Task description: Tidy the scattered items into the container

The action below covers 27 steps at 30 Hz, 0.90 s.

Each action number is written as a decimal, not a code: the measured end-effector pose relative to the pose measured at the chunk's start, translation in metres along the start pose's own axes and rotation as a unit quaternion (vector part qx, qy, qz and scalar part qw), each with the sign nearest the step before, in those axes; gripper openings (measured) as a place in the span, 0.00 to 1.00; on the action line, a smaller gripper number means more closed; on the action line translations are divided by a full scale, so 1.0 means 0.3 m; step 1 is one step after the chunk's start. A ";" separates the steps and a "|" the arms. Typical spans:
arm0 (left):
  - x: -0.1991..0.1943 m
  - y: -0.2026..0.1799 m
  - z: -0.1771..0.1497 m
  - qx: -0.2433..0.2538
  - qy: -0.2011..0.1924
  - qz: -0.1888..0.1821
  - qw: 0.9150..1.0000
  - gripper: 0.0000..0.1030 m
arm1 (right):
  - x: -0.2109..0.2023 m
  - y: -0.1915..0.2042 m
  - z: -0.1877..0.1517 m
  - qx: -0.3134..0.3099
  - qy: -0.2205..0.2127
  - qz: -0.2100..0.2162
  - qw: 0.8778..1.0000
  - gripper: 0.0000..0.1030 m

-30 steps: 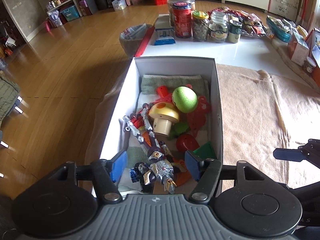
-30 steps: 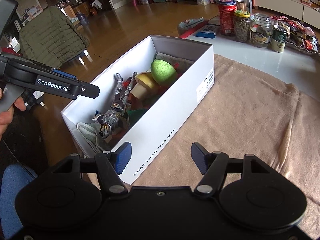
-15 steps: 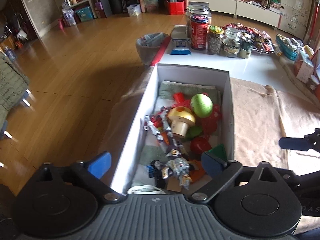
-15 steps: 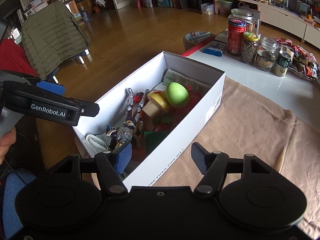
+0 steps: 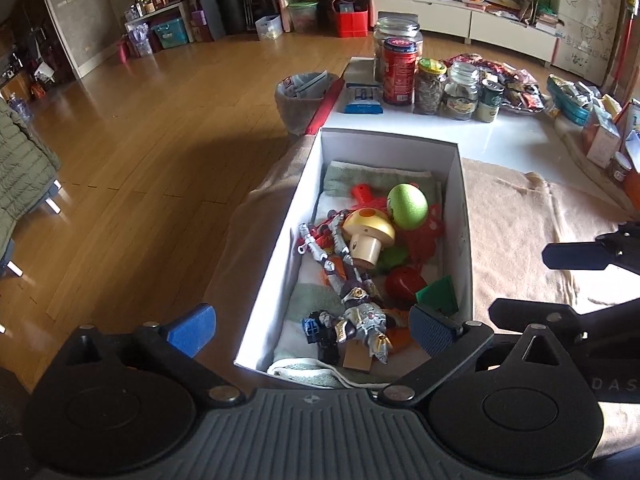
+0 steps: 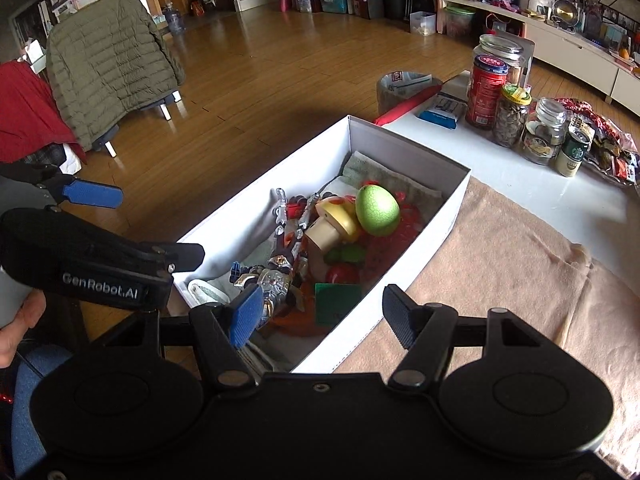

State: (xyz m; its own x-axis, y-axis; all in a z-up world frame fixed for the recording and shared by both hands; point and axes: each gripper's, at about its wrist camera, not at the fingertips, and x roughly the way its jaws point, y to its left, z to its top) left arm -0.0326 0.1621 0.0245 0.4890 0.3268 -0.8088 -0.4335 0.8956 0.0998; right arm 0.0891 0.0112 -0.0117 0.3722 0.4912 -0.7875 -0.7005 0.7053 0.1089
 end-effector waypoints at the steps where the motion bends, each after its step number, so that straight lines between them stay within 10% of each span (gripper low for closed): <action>1: -0.004 -0.001 -0.002 0.000 -0.003 0.001 1.000 1.00 | -0.001 0.000 0.003 0.001 0.000 -0.001 1.000 0.62; 11: -0.031 -0.036 -0.002 0.041 -0.025 0.042 0.998 1.00 | 0.006 -0.017 0.025 0.006 0.014 -0.018 1.000 0.63; 27: -0.021 -0.022 -0.010 0.001 -0.001 -0.004 1.000 1.00 | 0.014 -0.069 0.021 0.011 0.035 -0.041 0.998 0.64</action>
State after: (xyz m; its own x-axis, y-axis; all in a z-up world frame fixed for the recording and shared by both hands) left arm -0.0350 0.1535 0.0272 0.4938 0.3204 -0.8084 -0.4274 0.8990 0.0953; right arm 0.1090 0.0020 -0.0133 0.3839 0.3952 -0.8346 -0.6553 0.7533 0.0553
